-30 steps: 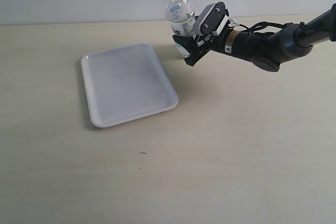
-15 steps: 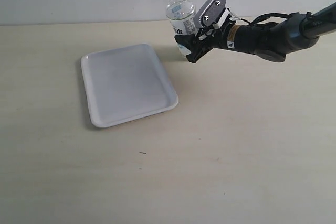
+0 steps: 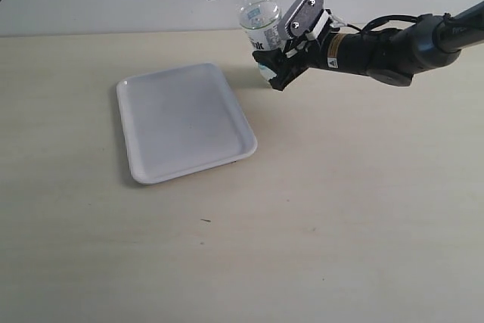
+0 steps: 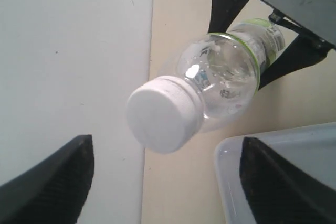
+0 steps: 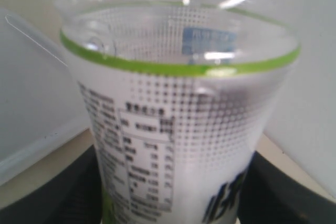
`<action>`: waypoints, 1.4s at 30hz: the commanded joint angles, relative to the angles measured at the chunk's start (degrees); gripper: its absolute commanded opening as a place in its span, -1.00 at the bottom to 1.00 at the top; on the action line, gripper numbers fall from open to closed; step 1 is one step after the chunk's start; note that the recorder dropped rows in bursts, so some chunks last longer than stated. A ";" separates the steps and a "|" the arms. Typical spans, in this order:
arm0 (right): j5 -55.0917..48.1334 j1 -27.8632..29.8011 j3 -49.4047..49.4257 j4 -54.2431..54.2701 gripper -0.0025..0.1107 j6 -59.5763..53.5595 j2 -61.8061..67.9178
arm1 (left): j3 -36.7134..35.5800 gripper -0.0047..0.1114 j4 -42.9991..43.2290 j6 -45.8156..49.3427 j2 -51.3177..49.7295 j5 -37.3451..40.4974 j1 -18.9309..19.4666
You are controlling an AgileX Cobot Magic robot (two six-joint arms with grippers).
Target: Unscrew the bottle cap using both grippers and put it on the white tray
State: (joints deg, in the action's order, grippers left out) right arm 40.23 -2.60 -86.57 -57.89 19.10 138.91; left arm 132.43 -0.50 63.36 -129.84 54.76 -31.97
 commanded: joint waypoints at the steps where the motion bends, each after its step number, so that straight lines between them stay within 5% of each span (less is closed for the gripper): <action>1: -2.00 -0.07 0.44 -0.14 -0.96 -0.94 0.01 | 0.36 0.36 -0.96 -1.19 -0.16 -0.67 -0.14; 12: -2.37 -0.07 0.44 0.14 -0.96 -0.98 0.01 | 0.36 0.36 -1.31 -17.24 0.09 -7.79 -0.14; 24: -2.61 -0.07 0.44 -1.15 -0.96 -0.99 0.01 | 5.22 0.36 -19.63 -22.95 1.24 5.96 3.62; 29: -2.61 -0.07 0.44 -1.43 -0.96 -0.99 0.01 | 5.59 0.36 -23.52 -27.81 1.12 5.93 5.31; 42: -3.30 -0.07 0.44 -4.52 -0.96 -4.33 -0.38 | 5.67 0.36 -22.95 -34.96 -0.33 7.44 6.22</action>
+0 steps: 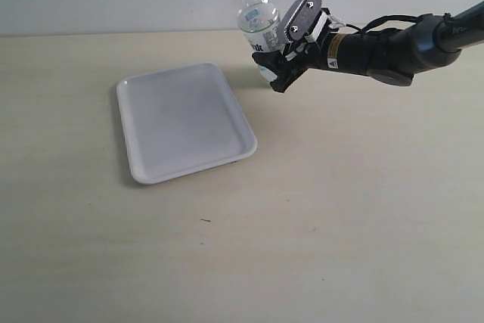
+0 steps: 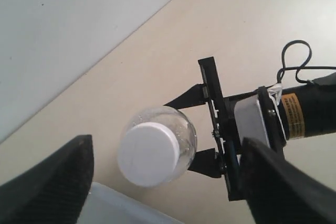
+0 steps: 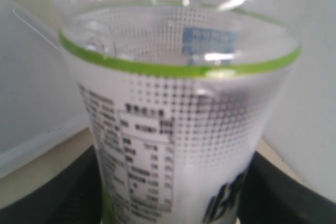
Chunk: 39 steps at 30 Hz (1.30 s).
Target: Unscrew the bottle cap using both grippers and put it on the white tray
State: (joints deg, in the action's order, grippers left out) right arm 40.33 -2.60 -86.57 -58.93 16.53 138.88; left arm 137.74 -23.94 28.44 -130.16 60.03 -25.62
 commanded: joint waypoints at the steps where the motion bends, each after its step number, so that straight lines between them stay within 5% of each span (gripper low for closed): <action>1: -3.65 -0.07 0.44 -4.30 -0.96 -1.76 -0.50 | 0.37 0.36 0.59 0.06 -0.16 2.49 -0.13; 12: -4.08 -0.07 0.44 -4.36 -0.96 -1.43 -0.54 | 0.37 0.36 5.56 1.36 -1.21 5.95 -0.13; 39: -4.21 -0.07 0.44 -4.36 -0.96 -1.43 -0.54 | 0.37 0.36 3.83 6.73 -2.47 -0.68 -0.13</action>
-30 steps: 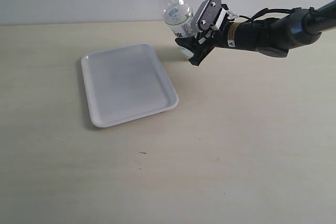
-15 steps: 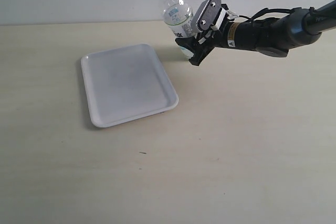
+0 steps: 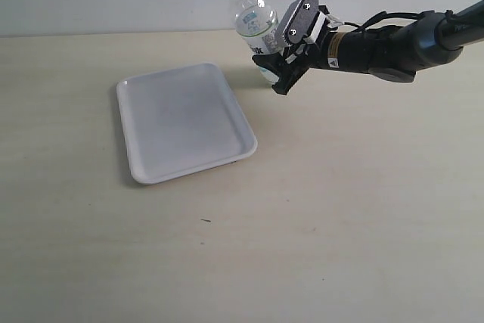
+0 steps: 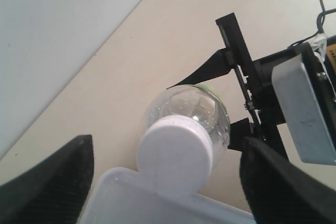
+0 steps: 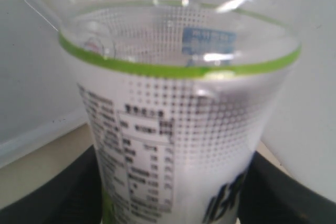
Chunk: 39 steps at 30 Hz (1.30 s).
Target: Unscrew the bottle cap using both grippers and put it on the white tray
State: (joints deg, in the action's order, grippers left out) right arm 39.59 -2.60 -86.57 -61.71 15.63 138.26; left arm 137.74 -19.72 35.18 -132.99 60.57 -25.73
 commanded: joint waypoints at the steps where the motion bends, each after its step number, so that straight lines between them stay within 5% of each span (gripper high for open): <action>1: -3.46 -0.07 0.44 -1.58 -0.96 -0.52 0.09 | 0.37 0.36 -0.43 -0.01 0.25 -1.22 -0.03; 27: -3.46 -0.07 0.44 -1.48 -0.96 -0.52 0.09 | 0.37 0.34 -1.04 0.65 -1.66 -3.31 -0.03; 34: -3.46 -0.07 0.44 -1.48 -0.96 -0.52 0.09 | 0.37 -0.25 -1.04 0.65 -1.66 -2.84 -0.03; 39: -3.46 -0.07 0.44 -1.48 -0.96 -0.52 0.09 | 0.37 -0.39 -1.04 0.65 -1.66 -2.84 -0.03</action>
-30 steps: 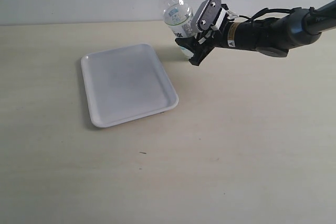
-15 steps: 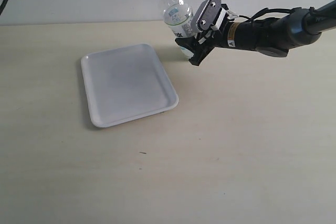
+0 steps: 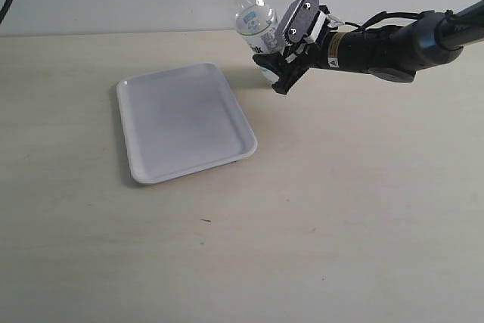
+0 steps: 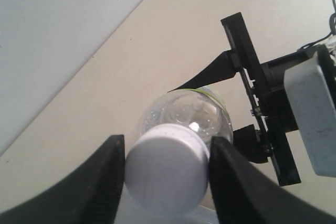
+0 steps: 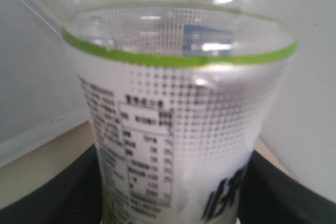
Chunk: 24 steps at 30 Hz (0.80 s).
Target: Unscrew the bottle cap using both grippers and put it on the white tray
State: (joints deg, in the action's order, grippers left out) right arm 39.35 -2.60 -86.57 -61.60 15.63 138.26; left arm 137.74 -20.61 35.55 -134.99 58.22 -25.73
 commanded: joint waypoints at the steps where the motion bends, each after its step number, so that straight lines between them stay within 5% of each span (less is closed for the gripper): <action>1: -3.22 -0.07 0.44 -1.58 -0.96 -0.52 0.09 | 0.37 -0.37 -0.15 0.28 0.34 -0.49 -0.03; 10: -3.22 -0.07 0.44 -1.58 -0.96 -0.52 0.09 | 0.37 0.34 -0.15 0.28 0.34 -1.39 -0.03; 24: -2.08 -0.07 0.44 1.68 -0.96 -7.79 0.09 | 0.37 0.36 0.44 0.28 0.34 3.62 -0.03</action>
State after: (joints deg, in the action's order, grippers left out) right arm 39.34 -2.60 -86.57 -60.27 9.11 138.18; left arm 137.74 -20.22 35.55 -134.99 61.37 -25.73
